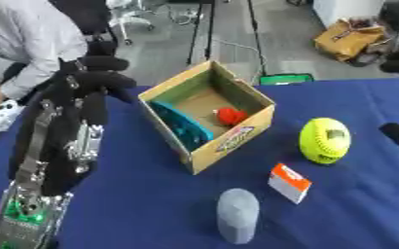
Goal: Pick up objects on the table and place them in the box.
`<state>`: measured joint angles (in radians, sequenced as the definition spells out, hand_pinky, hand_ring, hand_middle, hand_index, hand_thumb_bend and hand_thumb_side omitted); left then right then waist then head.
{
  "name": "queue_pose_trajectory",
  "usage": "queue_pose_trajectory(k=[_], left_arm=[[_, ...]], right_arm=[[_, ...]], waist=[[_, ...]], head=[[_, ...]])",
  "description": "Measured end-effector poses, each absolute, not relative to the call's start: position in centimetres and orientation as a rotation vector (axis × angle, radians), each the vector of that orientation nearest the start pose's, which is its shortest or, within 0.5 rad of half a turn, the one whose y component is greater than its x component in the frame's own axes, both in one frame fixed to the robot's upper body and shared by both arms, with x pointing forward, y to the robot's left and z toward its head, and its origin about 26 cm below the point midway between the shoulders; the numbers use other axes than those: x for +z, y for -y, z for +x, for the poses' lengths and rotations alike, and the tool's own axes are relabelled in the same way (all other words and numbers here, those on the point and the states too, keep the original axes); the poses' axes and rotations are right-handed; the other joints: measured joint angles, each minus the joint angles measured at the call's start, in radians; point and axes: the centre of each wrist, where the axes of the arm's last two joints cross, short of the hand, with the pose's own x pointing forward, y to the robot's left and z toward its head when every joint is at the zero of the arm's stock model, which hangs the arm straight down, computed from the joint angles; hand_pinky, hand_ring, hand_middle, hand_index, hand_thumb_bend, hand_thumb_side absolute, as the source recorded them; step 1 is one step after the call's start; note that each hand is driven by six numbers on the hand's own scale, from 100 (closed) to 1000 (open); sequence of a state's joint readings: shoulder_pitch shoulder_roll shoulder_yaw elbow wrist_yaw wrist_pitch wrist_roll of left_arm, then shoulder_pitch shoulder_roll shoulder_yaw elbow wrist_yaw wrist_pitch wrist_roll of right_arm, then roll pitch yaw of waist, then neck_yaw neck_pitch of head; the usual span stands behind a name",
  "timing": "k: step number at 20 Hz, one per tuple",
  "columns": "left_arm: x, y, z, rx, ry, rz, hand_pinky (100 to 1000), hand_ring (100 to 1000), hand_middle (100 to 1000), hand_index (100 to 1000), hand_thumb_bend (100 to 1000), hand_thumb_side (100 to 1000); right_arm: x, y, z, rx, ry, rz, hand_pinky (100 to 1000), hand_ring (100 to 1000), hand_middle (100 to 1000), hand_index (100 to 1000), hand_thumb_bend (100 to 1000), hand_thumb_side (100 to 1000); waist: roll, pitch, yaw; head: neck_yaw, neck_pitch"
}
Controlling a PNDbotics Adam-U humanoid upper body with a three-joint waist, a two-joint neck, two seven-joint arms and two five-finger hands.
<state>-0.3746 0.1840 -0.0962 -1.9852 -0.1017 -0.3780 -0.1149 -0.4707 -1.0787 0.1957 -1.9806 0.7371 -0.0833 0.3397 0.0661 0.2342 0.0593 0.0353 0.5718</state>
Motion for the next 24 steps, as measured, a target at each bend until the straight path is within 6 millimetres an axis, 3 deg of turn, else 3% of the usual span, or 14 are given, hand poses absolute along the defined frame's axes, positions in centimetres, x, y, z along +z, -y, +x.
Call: queue_pose_trajectory(k=[9, 12, 18, 24], left_arm=[[20.1, -20.3, 30.5, 0.811, -3.459, 0.099, 574, 677, 737, 720, 100, 555], [20.1, -20.3, 30.5, 0.821, -3.457, 0.103, 573, 677, 737, 721, 100, 555], [20.0, -20.1, 30.5, 0.826, -3.457, 0.126, 572, 678, 739, 721, 100, 552], [20.0, -19.9, 30.5, 0.839, -3.455, 0.144, 570, 678, 742, 721, 100, 551]], right_arm=[[30.3, 29.6, 31.4, -2.558, -1.887, 1.601, 848, 926, 927, 1000, 445, 691], [29.8, 29.6, 32.4, -2.586, -1.929, 1.579, 843, 926, 913, 1000, 499, 680], [28.3, 29.0, 34.0, -2.607, -2.074, 1.601, 869, 938, 911, 1000, 509, 636], [26.8, 28.5, 36.1, -2.671, -2.078, 1.624, 881, 949, 916, 1000, 525, 609]], waist=[[-0.008, -0.006, 0.016], [-0.008, -0.006, 0.021], [-0.006, -0.006, 0.024], [-0.004, -0.006, 0.031]], head=[[-0.027, -0.012], [-0.03, -0.019], [-0.036, -0.021], [-0.045, -0.022]])
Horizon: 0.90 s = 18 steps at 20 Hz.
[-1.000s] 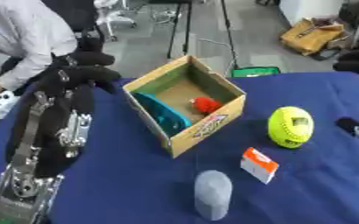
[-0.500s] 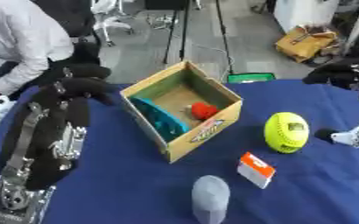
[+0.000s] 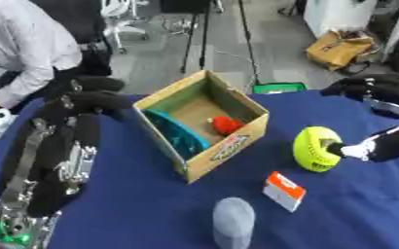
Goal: Pick up objects on the table and place them in the box.
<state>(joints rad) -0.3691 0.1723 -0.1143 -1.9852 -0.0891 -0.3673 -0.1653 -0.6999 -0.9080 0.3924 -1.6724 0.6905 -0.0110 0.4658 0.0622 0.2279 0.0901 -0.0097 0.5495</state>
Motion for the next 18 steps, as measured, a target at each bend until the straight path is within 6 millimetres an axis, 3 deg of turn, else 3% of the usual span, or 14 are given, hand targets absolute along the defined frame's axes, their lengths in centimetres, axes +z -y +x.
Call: queue_pose_trajectory(k=[13, 18], left_arm=[[19.9, -19.7, 30.4, 0.854, -3.452, 0.164, 567, 680, 745, 721, 100, 550], [19.9, -19.7, 30.4, 0.86, -3.45, 0.165, 565, 681, 745, 721, 100, 548]], right_arm=[[23.2, 29.8, 40.3, 1.731, 1.322, -1.077, 891, 955, 924, 1000, 552, 600], [22.3, 30.7, 41.3, 1.737, 1.288, -1.12, 913, 949, 938, 1000, 535, 635]], waist=[[0.003, 0.006, 0.013], [0.003, 0.01, 0.017]], head=[[-0.004, -0.006], [-0.004, -0.011]])
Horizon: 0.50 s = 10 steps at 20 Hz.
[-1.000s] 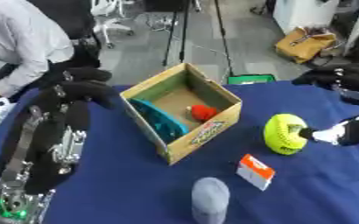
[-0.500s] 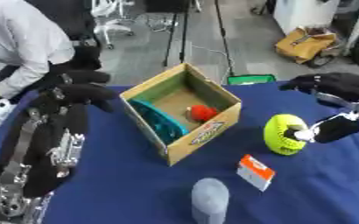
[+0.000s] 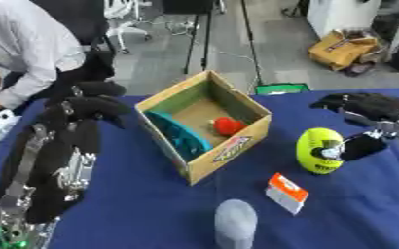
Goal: Pick up objects on the table and place them in the box.
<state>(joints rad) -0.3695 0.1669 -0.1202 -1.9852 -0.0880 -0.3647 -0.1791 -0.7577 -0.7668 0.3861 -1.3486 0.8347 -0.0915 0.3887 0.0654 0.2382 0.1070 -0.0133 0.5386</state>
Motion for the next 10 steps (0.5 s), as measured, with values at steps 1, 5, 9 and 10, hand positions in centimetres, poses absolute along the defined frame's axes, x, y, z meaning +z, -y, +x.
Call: queue_pose_trajectory(k=[1, 5, 9, 10], left_arm=[[19.9, -19.7, 30.4, 0.86, -3.45, 0.166, 565, 681, 745, 721, 100, 548], [19.9, -19.7, 30.4, 0.863, -3.449, 0.167, 564, 682, 746, 721, 100, 547], [19.9, -19.6, 30.4, 0.869, -3.447, 0.173, 561, 682, 747, 722, 100, 545], [19.9, -19.6, 30.4, 0.872, -3.446, 0.175, 561, 682, 747, 722, 100, 545]], right_arm=[[22.1, 30.8, 41.4, 1.744, 1.279, -1.134, 913, 949, 938, 1000, 535, 635], [21.8, 31.2, 41.8, 1.773, 1.254, -1.185, 934, 953, 943, 1000, 546, 675], [21.6, 31.5, 42.3, 1.769, 1.254, -1.181, 917, 961, 937, 1000, 561, 630], [21.3, 31.7, 42.5, 1.767, 1.241, -1.172, 909, 960, 938, 1000, 560, 622]], waist=[[0.0, 0.002, 0.0], [0.0, 0.004, 0.002], [0.001, 0.006, 0.005], [0.002, 0.009, 0.005]], head=[[0.0, -0.003], [0.0, -0.005], [0.0, -0.013], [0.0, -0.014]])
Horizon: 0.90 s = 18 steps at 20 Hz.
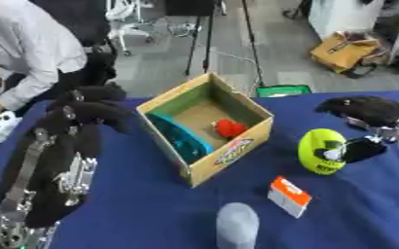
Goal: Pick up objects on the table and place them in the box.
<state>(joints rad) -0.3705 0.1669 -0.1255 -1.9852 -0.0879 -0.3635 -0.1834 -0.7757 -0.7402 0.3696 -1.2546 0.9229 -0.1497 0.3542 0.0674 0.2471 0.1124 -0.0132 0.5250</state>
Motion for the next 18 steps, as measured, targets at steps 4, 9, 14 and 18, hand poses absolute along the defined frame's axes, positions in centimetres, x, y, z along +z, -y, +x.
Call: queue_pose_trajectory(k=[4, 9, 14, 18], left_arm=[[20.0, -19.5, 30.4, 0.876, -3.445, 0.178, 559, 681, 747, 721, 100, 544], [20.1, -19.5, 30.5, 0.873, -3.441, 0.184, 558, 682, 747, 721, 100, 542], [20.1, -19.5, 30.5, 0.876, -3.44, 0.185, 556, 682, 747, 721, 100, 542], [20.1, -19.5, 30.5, 0.878, -3.44, 0.186, 555, 683, 748, 721, 100, 541]], right_arm=[[20.6, 32.3, 42.8, 1.765, 1.209, -1.136, 888, 953, 929, 1000, 553, 594], [20.5, 32.5, 43.2, 1.767, 1.184, -1.111, 847, 927, 901, 1000, 550, 557], [20.5, 32.6, 43.5, 1.765, 1.156, -1.091, 853, 931, 906, 1000, 544, 539], [20.8, 32.7, 43.7, 1.774, 1.14, -1.075, 849, 931, 902, 1000, 540, 521]], waist=[[0.006, 0.003, 0.002], [0.007, 0.006, 0.005], [0.008, 0.007, 0.008], [0.008, 0.009, 0.01]], head=[[-0.001, -0.007], [-0.004, -0.014], [-0.005, -0.017], [-0.005, -0.017]])
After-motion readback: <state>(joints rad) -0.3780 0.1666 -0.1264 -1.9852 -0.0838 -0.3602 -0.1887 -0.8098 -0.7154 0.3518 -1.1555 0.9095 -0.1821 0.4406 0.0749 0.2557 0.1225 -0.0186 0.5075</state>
